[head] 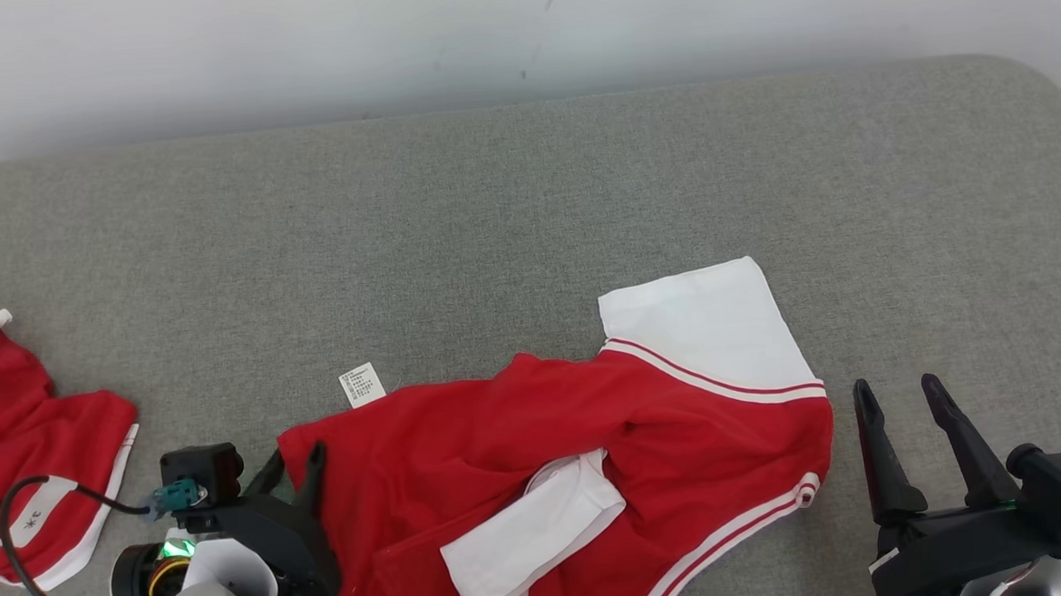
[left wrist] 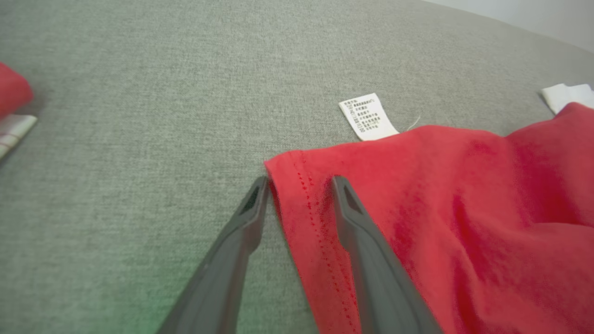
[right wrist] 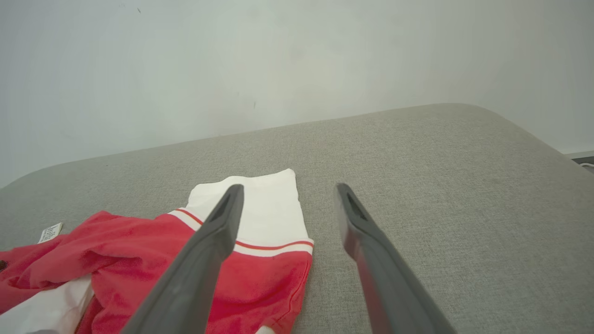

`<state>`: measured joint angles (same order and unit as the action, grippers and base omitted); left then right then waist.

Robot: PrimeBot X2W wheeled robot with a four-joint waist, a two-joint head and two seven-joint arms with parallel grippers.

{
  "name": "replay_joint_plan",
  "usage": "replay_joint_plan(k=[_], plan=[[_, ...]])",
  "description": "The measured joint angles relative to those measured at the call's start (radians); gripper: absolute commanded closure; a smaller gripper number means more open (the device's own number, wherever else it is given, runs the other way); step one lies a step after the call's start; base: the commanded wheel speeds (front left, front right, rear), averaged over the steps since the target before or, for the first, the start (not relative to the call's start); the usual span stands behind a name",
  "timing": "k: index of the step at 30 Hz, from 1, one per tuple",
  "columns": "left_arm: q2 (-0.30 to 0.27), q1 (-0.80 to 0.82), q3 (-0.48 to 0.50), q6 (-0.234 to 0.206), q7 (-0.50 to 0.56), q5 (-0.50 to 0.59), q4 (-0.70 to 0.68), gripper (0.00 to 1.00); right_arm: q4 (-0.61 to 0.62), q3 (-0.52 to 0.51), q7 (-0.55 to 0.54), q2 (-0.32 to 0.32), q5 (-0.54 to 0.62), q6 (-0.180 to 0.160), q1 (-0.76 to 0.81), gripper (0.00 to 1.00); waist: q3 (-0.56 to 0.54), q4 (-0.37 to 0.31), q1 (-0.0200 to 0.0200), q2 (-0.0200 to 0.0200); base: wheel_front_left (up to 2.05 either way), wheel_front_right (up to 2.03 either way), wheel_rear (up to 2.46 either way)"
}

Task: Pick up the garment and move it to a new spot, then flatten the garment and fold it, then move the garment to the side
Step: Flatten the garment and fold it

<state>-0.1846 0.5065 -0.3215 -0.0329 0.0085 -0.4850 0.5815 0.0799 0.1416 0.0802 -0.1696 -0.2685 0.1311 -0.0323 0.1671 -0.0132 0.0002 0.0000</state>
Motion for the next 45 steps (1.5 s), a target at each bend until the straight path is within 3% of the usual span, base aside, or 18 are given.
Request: replay_joint_plan(k=[1,8,13,18,22,28,34,45], plan=[[0.000,0.002,-0.001,0.005,-0.002,0.000,0.005,1.00,0.000,-0.002,0.000,-0.001,0.000,0.000,-0.001,0.00,-0.001,0.000,0.0000,0.0000,0.00,0.00,0.00],[0.003,0.022,-0.002,0.006,-0.036,-0.006,0.038,1.00,-0.012,-0.052,0.006,-0.018,-0.016,0.000,-0.041,0.00,0.004,0.000,-0.0001,0.0000,0.00,0.00,0.00],[0.008,0.044,-0.009,0.005,-0.046,-0.006,0.044,1.00,-0.074,-0.166,0.025,-0.068,-0.035,0.000,-0.147,0.00,0.019,0.004,-0.0001,0.0000,0.00,0.00,0.00],[0.020,0.066,-0.020,0.006,-0.052,-0.004,0.045,1.00,-0.196,-0.183,0.016,-0.144,-0.088,0.000,-0.281,0.00,0.041,0.018,-0.0002,0.0000,0.00,0.00,0.00],[0.031,0.085,-0.036,0.014,-0.043,-0.004,0.046,1.00,-0.314,-0.088,-0.019,-0.210,-0.151,0.000,-0.380,0.00,0.063,0.034,-0.0001,0.0000,0.00,0.00,0.00],[0.050,0.120,-0.054,0.019,-0.037,-0.001,0.041,1.00,-0.457,0.134,-0.126,-0.284,-0.273,0.000,-0.498,0.00,0.105,0.062,-0.0001,0.0000,0.00,0.00,0.00],[0.069,0.158,-0.071,0.023,-0.043,0.000,0.035,1.00,-0.539,0.326,-0.189,-0.347,-0.376,0.000,-0.603,0.00,0.153,0.092,-0.0001,0.0000,0.00,0.00,0.00],[0.098,0.199,-0.086,0.031,-0.077,-0.002,0.050,1.00,-0.648,0.519,-0.198,-0.415,-0.470,0.000,-0.719,0.00,0.204,0.142,-0.0002,0.0000,0.00,0.00,0.00]])
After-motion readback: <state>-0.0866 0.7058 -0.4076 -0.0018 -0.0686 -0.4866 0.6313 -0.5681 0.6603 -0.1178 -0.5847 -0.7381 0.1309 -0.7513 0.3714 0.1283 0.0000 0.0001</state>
